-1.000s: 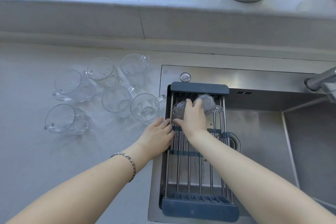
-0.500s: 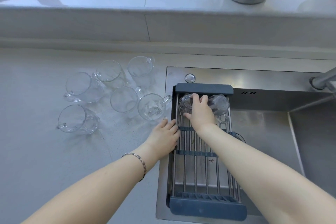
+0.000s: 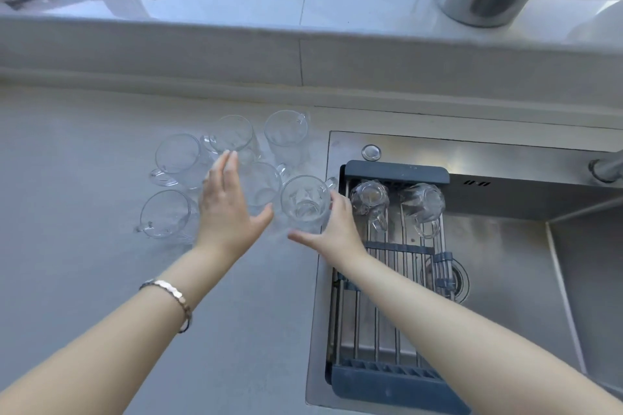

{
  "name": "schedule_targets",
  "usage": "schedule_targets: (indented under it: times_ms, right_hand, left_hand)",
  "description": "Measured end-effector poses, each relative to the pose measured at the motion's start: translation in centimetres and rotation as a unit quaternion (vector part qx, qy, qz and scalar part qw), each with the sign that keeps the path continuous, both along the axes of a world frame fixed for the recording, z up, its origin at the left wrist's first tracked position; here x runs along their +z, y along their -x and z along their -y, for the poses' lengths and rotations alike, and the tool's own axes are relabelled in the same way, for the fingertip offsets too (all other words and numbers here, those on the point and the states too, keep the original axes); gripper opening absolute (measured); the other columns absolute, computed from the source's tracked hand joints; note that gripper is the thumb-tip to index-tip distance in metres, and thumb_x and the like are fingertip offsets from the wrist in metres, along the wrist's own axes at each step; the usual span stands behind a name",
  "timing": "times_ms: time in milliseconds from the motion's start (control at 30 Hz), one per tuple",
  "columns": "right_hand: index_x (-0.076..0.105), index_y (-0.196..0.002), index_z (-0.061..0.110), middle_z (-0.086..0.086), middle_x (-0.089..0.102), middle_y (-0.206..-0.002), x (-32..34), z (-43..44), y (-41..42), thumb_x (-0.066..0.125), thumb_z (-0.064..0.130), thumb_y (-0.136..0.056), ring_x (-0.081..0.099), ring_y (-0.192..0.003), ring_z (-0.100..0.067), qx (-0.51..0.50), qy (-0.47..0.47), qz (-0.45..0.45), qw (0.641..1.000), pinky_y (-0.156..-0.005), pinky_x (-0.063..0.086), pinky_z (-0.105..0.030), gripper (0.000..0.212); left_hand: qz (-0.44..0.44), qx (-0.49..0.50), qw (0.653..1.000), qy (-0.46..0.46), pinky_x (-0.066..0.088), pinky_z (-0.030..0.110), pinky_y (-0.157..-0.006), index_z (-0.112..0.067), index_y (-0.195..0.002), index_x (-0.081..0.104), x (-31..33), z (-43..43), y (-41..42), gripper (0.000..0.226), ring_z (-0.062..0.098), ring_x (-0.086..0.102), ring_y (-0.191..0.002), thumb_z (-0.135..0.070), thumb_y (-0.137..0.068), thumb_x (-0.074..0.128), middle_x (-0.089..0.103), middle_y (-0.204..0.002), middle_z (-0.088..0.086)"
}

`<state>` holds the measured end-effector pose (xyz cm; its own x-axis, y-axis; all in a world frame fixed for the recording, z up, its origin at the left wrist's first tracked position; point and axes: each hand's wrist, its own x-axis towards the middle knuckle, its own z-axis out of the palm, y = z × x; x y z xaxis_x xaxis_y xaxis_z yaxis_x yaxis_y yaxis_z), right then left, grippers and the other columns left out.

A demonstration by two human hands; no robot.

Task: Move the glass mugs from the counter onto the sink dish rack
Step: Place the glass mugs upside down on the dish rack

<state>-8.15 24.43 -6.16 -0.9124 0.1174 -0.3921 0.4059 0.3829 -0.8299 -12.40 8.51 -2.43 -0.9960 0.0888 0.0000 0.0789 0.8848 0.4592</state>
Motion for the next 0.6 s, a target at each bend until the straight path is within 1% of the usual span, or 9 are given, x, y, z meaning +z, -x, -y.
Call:
schedule_targets:
  times_ms: [100,200,267,367,400,467,500,567,600]
  right_hand:
    - [0.036,-0.135,0.011,-0.005,0.041,-0.135,-0.7,1.7,0.8,0.086,0.032,-0.058,0.038,-0.129,-0.018,-0.083,-0.005,-0.004,0.997,-0.11,0.033,-0.031,0.094]
    - [0.047,-0.121,0.015,-0.002,0.054,-0.122,-0.3,1.7,0.9,0.085,0.032,-0.051,0.049,-0.118,-0.02,-0.109,-0.001,-0.013,0.994,-0.101,0.043,-0.04,0.082]
    - [0.049,-0.118,0.017,0.0,0.054,-0.117,0.7,0.8,-0.3,0.083,0.031,-0.049,0.05,-0.115,-0.019,-0.093,0.015,-0.023,0.995,-0.101,0.044,-0.039,0.078]
    - [0.044,-0.124,0.016,0.001,0.047,-0.119,2.3,-2.3,-3.5,0.082,0.024,-0.056,0.047,-0.116,-0.014,-0.038,0.024,-0.022,0.999,-0.104,0.038,-0.026,0.079]
    - [0.042,-0.122,0.018,0.003,0.045,-0.116,2.7,-3.6,-4.8,0.082,0.021,-0.06,0.046,-0.113,-0.012,-0.022,0.021,-0.013,0.999,-0.102,0.039,-0.019,0.074]
    - [0.041,-0.116,0.025,0.01,0.042,-0.108,3.5,-6.3,-7.1,0.079,0.017,-0.066,0.044,-0.105,-0.007,0.001,-0.005,0.018,1.0,-0.088,0.037,-0.002,0.063]
    - [0.039,-0.117,0.027,0.011,0.042,-0.111,3.4,-7.6,-7.9,0.078,0.019,-0.067,0.043,-0.105,-0.006,0.0,-0.021,0.039,0.999,-0.085,0.036,-0.002,0.064]
    - [0.035,-0.125,0.025,0.007,0.044,-0.118,2.8,-9.8,-9.0,0.077,0.03,-0.066,0.045,-0.107,-0.011,-0.012,-0.084,0.086,0.993,-0.088,0.039,-0.018,0.072]
    - [0.034,-0.125,0.024,0.005,0.046,-0.116,2.4,-10.5,-9.2,0.076,0.036,-0.065,0.048,-0.104,-0.015,-0.011,-0.13,0.112,0.985,-0.085,0.041,-0.026,0.074]
  left_hand:
    - [0.116,-0.025,0.992,0.032,0.016,0.036,-0.117,-0.01,-0.147,0.011,-0.6,-0.2,1.4,0.095,0.025,0.014,-0.144,-0.032,-0.077,0.071,0.015,-0.157,0.008]
    - [0.129,-0.021,0.991,0.027,0.022,0.037,-0.115,-0.011,-0.146,0.013,-1.0,-0.4,2.1,0.095,0.027,0.021,-0.142,-0.029,-0.075,0.074,0.018,-0.155,0.008]
    - [0.122,0.006,0.993,-0.007,0.031,0.039,-0.11,-0.01,-0.144,0.022,-1.0,-0.5,2.2,0.093,0.028,0.031,-0.137,-0.024,-0.071,0.077,0.027,-0.151,0.009]
    - [0.094,0.032,0.995,-0.03,0.038,0.039,-0.103,-0.008,-0.137,0.034,-0.7,-0.7,1.2,0.088,0.029,0.039,-0.128,-0.019,-0.064,0.082,0.039,-0.14,0.01]
    - [0.089,0.029,0.995,-0.035,0.037,0.039,-0.103,-0.008,-0.136,0.037,-0.7,-0.7,0.5,0.087,0.029,0.039,-0.127,-0.018,-0.062,0.083,0.041,-0.138,0.01]
    - [0.089,0.016,0.995,-0.052,0.038,0.04,-0.103,-0.009,-0.134,0.039,-0.9,-0.9,-1.2,0.088,0.03,0.041,-0.124,-0.018,-0.059,0.084,0.044,-0.136,0.009]
    - [0.092,0.009,0.994,-0.059,0.039,0.04,-0.102,-0.01,-0.134,0.04,-1.0,-1.0,-2.1,0.089,0.03,0.043,-0.123,-0.019,-0.058,0.085,0.045,-0.135,0.009]
    - [0.099,-0.006,0.993,-0.067,0.04,0.041,-0.102,-0.01,-0.134,0.041,-0.9,-1.5,-3.8,0.09,0.029,0.046,-0.121,-0.02,-0.057,0.086,0.046,-0.134,0.008]
    - [0.101,-0.016,0.992,-0.068,0.04,0.041,-0.103,-0.011,-0.134,0.041,-0.8,-1.8,-4.5,0.09,0.029,0.047,-0.121,-0.021,-0.057,0.086,0.047,-0.133,0.008]
